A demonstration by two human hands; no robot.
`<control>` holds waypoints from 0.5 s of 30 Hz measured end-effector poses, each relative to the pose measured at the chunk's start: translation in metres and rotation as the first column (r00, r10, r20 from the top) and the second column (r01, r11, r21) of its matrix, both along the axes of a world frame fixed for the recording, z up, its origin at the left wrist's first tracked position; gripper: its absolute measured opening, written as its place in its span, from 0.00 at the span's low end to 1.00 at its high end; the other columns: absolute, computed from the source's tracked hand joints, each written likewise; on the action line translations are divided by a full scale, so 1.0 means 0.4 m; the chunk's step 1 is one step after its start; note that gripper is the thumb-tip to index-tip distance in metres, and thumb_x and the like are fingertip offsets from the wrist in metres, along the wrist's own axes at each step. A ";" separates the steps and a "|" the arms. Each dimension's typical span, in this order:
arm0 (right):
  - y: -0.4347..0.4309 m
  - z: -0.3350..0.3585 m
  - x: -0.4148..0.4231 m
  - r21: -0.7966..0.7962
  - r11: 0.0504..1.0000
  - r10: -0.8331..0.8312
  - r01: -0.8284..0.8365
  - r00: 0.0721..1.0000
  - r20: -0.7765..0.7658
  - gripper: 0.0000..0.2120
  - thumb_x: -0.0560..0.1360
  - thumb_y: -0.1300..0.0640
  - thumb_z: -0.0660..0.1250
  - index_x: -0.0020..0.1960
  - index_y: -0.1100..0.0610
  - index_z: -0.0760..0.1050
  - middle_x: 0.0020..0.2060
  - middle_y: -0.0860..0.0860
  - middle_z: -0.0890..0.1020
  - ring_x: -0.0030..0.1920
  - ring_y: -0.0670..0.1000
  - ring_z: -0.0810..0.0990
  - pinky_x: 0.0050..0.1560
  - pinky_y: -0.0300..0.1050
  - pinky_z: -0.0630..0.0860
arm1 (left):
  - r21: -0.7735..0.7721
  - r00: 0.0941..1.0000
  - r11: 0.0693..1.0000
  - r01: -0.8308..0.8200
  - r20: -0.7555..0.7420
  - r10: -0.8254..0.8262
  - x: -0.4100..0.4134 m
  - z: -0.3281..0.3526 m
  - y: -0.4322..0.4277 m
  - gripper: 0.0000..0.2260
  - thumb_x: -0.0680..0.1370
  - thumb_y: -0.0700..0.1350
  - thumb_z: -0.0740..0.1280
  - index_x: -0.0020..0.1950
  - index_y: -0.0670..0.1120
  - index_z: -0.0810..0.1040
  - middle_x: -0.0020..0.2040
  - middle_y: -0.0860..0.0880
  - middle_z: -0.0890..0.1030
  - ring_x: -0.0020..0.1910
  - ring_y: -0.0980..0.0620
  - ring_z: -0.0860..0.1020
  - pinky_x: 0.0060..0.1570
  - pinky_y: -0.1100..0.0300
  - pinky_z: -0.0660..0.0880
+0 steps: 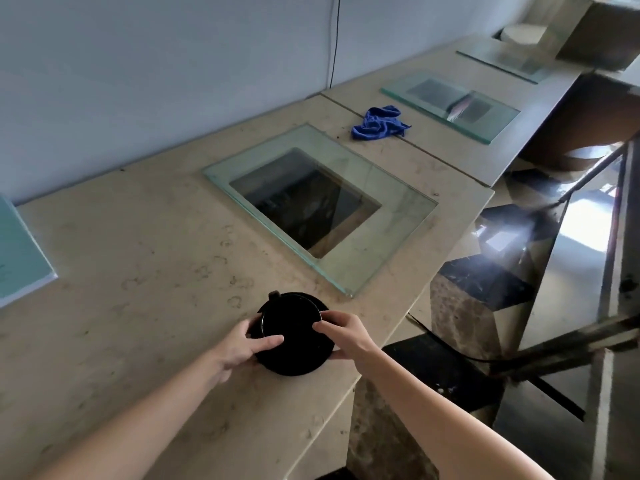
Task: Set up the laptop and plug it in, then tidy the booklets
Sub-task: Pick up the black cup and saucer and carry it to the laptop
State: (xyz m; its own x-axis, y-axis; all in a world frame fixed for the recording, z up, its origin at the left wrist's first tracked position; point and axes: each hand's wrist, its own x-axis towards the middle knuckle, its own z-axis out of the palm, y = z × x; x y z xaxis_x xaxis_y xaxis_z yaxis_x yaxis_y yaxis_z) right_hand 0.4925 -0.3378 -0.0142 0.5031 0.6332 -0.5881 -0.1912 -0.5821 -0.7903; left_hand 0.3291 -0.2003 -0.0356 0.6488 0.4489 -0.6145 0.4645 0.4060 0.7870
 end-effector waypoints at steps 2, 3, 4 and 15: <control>0.025 -0.002 -0.017 0.007 1.000 0.027 -0.027 1.000 -0.004 0.10 0.71 0.56 0.68 0.52 0.49 0.79 0.50 0.51 0.83 0.47 0.47 0.83 0.45 0.50 0.83 | 0.001 0.995 0.996 -0.094 0.029 0.094 -0.031 0.012 0.001 0.53 0.42 0.58 0.81 0.65 0.51 0.67 0.64 0.49 0.72 0.63 0.49 0.71 0.61 0.50 0.73; 0.039 -0.001 -0.028 0.008 0.999 0.042 -0.042 0.999 -0.005 0.12 0.70 0.56 0.68 0.54 0.51 0.79 0.51 0.51 0.83 0.48 0.48 0.83 0.45 0.51 0.83 | 0.002 0.990 0.990 -0.139 0.038 0.139 -0.048 0.021 0.000 0.50 0.44 0.56 0.80 0.63 0.52 0.66 0.63 0.50 0.70 0.62 0.49 0.71 0.56 0.52 0.75; 0.054 -0.001 -0.040 0.007 0.998 0.060 -0.060 0.998 -0.005 0.14 0.70 0.56 0.68 0.56 0.51 0.78 0.52 0.51 0.82 0.48 0.48 0.82 0.45 0.51 0.83 | 0.000 0.982 0.984 -0.180 0.049 0.180 -0.067 0.031 0.001 0.50 0.44 0.55 0.80 0.64 0.53 0.64 0.63 0.51 0.70 0.60 0.49 0.71 0.51 0.54 0.76; 0.195 0.085 -0.334 0.042 0.925 0.380 -0.379 0.925 -0.017 0.14 0.70 0.56 0.67 0.55 0.50 0.75 0.57 0.51 0.79 0.51 0.47 0.80 0.43 0.47 0.83 | -0.001 0.885 0.886 -0.463 0.053 0.462 -0.450 0.124 -0.021 0.52 0.42 0.63 0.80 0.62 0.47 0.73 0.57 0.49 0.80 0.50 0.51 0.82 0.40 0.55 0.81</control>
State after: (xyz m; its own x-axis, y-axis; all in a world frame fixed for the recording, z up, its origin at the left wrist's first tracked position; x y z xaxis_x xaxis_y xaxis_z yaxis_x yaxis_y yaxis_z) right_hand 0.3589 -0.2598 0.0198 0.2067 0.7956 -0.5695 0.0183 -0.5851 -0.8107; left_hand 0.1490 -0.2085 0.0142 0.3959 0.7124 -0.5794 0.1856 0.5559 0.8103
